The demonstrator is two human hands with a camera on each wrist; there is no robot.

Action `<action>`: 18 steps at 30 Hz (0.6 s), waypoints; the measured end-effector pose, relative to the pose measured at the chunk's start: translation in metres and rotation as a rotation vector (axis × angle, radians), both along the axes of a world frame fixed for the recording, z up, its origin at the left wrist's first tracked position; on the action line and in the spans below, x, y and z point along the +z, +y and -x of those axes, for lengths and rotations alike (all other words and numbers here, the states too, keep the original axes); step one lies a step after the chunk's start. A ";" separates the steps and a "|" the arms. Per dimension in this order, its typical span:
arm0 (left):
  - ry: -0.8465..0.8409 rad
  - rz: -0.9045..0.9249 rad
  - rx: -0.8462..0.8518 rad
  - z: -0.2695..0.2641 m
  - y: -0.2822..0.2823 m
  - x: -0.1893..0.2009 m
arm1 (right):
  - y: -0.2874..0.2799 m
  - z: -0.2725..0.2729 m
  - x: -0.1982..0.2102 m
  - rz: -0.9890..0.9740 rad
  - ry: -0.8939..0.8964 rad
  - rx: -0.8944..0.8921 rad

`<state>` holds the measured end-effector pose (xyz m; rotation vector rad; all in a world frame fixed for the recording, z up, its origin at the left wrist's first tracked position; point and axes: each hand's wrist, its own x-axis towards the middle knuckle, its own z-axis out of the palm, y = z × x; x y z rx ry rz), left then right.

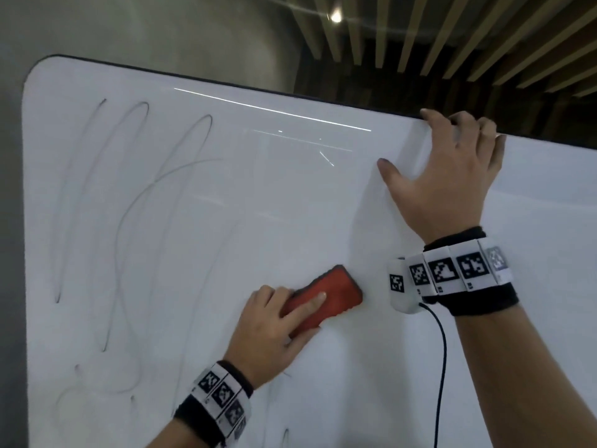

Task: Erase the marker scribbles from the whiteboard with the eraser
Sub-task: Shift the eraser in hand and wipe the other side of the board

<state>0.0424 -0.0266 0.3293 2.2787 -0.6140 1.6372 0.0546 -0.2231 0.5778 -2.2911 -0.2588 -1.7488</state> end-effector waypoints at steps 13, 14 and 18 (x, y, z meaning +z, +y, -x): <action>-0.030 0.705 0.189 -0.022 0.057 0.103 | 0.020 0.008 0.007 -0.009 0.099 -0.008; -0.055 0.568 0.188 -0.018 0.045 0.096 | 0.026 0.009 0.006 0.013 0.096 0.001; -0.083 0.220 0.234 -0.017 0.055 0.090 | 0.059 0.005 0.010 0.158 0.091 0.038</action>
